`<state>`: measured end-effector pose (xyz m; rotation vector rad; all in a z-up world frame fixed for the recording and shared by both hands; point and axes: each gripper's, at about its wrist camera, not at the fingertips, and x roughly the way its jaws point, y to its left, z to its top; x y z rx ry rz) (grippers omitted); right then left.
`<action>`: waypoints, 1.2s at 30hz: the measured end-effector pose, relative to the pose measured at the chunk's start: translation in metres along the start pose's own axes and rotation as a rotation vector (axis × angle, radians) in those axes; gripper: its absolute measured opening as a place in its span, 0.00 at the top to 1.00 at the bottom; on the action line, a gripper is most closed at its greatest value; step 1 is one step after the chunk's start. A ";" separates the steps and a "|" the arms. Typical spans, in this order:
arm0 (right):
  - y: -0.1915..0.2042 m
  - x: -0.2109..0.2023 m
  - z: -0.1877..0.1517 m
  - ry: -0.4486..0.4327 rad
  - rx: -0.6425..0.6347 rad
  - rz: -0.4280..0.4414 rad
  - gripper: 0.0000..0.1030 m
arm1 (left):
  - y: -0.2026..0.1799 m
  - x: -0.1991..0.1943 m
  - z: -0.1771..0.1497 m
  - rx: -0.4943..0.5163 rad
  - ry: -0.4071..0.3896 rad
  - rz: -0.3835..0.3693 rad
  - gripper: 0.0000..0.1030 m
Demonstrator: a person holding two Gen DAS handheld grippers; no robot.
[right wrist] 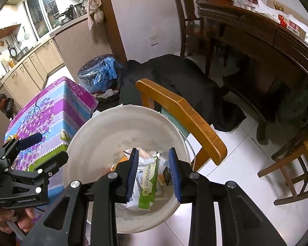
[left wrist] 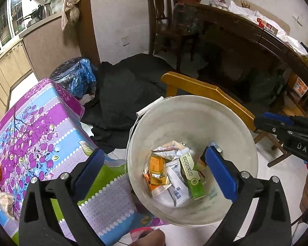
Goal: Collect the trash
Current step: 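Open both tools to drop the snack bag and Face packet into the bucket, then move both tools back over the table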
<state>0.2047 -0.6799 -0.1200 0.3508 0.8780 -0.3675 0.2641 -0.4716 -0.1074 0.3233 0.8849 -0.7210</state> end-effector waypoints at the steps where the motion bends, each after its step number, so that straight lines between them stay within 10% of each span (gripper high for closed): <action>1: 0.000 0.000 0.000 0.001 0.001 0.000 0.70 | 0.000 0.000 0.000 -0.001 0.000 0.000 0.07; 21: 0.002 -0.003 -0.006 -0.022 0.007 0.010 0.57 | -0.001 -0.006 -0.005 0.015 -0.007 0.008 0.07; 28: 0.047 -0.060 -0.024 -0.269 -0.084 0.003 0.27 | 0.019 -0.029 -0.023 0.022 -0.056 0.002 0.06; 36: 0.144 -0.096 -0.068 -0.449 -0.198 0.146 0.22 | 0.120 -0.075 -0.075 -0.092 -0.137 0.064 0.05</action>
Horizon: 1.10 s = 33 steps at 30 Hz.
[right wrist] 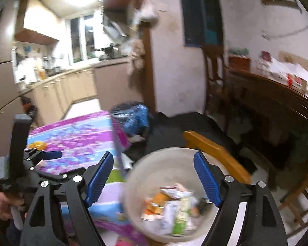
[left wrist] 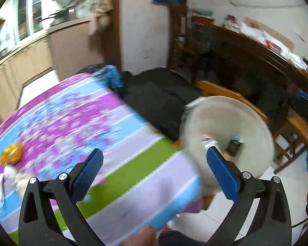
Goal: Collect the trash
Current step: 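Move both tools back over the table, then grasp the white rolled cloth with the left tool while the right tool grasps the clear grain bag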
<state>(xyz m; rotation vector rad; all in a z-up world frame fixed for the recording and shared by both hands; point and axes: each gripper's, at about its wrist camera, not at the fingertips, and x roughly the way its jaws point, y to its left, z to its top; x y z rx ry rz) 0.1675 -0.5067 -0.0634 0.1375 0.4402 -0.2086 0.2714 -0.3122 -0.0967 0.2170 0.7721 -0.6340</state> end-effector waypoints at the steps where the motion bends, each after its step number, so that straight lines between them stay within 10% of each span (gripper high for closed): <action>1: 0.015 0.000 -0.003 -0.012 -0.009 0.025 0.22 | 0.021 -0.007 -0.007 -0.025 -0.004 0.019 0.05; 20: 0.288 0.053 -0.038 0.094 -0.214 0.480 0.20 | 0.363 -0.082 -0.130 -0.428 0.076 0.400 0.06; 33: 0.358 0.136 -0.055 0.295 -0.340 0.598 0.18 | 0.386 -0.028 -0.127 -0.426 0.155 0.349 0.19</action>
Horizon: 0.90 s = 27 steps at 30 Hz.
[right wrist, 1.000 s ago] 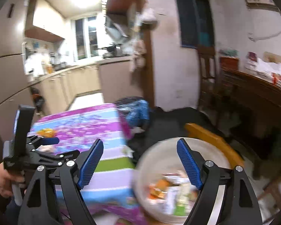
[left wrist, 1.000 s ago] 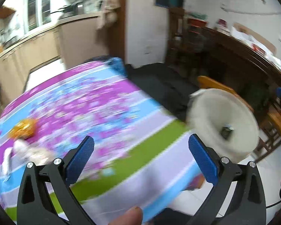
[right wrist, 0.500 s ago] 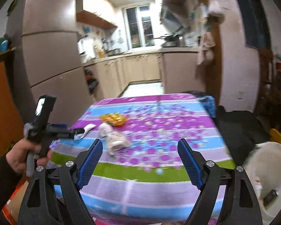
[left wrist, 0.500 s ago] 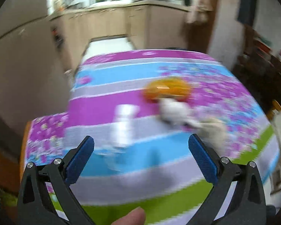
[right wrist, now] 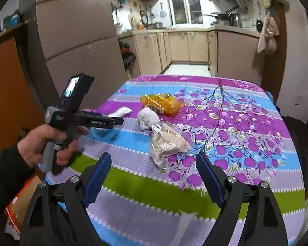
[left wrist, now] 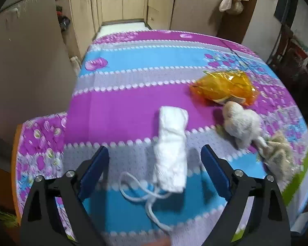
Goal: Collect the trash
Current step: 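Grasp the white rolled cloth with the left tool while the right tool grasps the clear grain bag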
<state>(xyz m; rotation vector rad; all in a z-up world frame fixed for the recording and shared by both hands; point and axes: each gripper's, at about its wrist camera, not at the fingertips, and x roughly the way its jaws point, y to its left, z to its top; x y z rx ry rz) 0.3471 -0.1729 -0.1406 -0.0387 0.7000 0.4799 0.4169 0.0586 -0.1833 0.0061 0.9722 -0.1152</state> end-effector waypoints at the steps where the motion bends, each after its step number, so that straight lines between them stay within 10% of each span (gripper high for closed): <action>1: -0.002 0.008 0.001 0.015 -0.017 0.000 0.18 | -0.002 0.001 0.001 0.009 -0.002 0.010 0.22; 11: -0.022 0.076 0.027 0.121 -0.117 0.069 0.18 | -0.013 -0.006 -0.006 0.051 -0.061 0.032 0.62; 20: -0.024 0.104 0.028 0.181 -0.180 0.045 0.20 | -0.017 -0.008 -0.010 0.059 -0.088 0.020 0.73; 27: -0.024 0.108 0.022 0.162 -0.183 0.000 0.44 | -0.018 -0.009 -0.011 0.051 -0.091 0.021 0.74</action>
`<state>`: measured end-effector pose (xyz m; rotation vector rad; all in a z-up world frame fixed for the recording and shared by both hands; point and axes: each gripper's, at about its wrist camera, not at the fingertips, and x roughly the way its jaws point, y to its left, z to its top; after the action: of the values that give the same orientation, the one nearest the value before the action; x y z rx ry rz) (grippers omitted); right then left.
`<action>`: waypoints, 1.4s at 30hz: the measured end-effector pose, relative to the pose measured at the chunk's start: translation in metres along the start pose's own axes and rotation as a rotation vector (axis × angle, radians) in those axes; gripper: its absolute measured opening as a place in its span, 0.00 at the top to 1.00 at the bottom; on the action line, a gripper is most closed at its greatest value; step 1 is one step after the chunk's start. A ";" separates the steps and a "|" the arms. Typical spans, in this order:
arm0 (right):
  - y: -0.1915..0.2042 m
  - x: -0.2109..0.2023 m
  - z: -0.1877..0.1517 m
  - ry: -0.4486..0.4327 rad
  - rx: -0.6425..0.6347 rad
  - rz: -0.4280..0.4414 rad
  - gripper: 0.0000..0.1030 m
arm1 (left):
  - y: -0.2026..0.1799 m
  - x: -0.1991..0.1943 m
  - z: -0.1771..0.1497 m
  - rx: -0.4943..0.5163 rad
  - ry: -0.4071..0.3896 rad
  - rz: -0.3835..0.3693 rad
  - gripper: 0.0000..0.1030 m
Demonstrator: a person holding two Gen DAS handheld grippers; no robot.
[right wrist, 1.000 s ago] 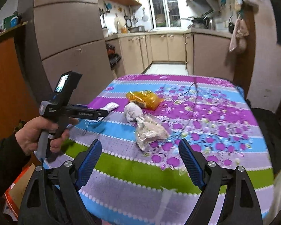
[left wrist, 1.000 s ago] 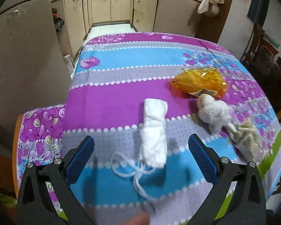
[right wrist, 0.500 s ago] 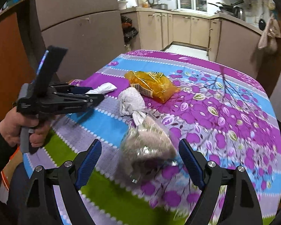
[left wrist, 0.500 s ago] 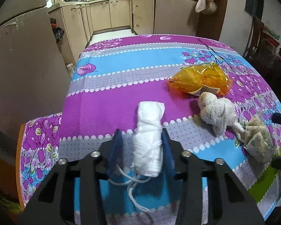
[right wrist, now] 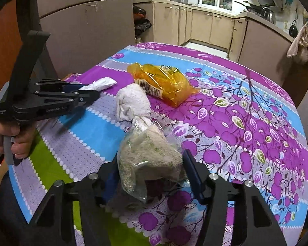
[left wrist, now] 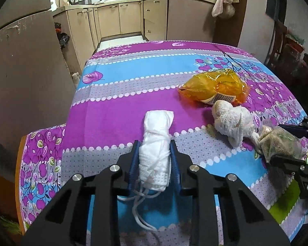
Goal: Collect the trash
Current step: 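Grasp the white rolled cloth with the left tool while the right tool grasps the clear grain bag, then carry the white cloth and grain bag with both tools over the white bucket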
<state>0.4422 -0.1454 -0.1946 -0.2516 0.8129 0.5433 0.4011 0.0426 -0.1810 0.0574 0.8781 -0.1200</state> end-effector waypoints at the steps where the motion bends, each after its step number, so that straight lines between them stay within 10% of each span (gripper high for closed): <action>1: 0.002 -0.001 -0.001 -0.011 0.000 -0.009 0.46 | 0.000 0.000 0.000 -0.003 0.000 0.000 0.75; 20: 0.018 -0.162 -0.045 -0.387 0.334 -0.346 0.48 | -0.063 -0.133 -0.014 -0.036 -0.285 -0.027 0.75; 42: -0.015 -0.293 -0.108 -0.458 0.456 -0.565 0.48 | -0.205 -0.181 -0.002 0.119 -0.335 -0.231 0.75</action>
<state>0.2191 -0.3090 -0.0487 0.0707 0.3706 -0.1255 0.2586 -0.1456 -0.0435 0.0455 0.5395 -0.3872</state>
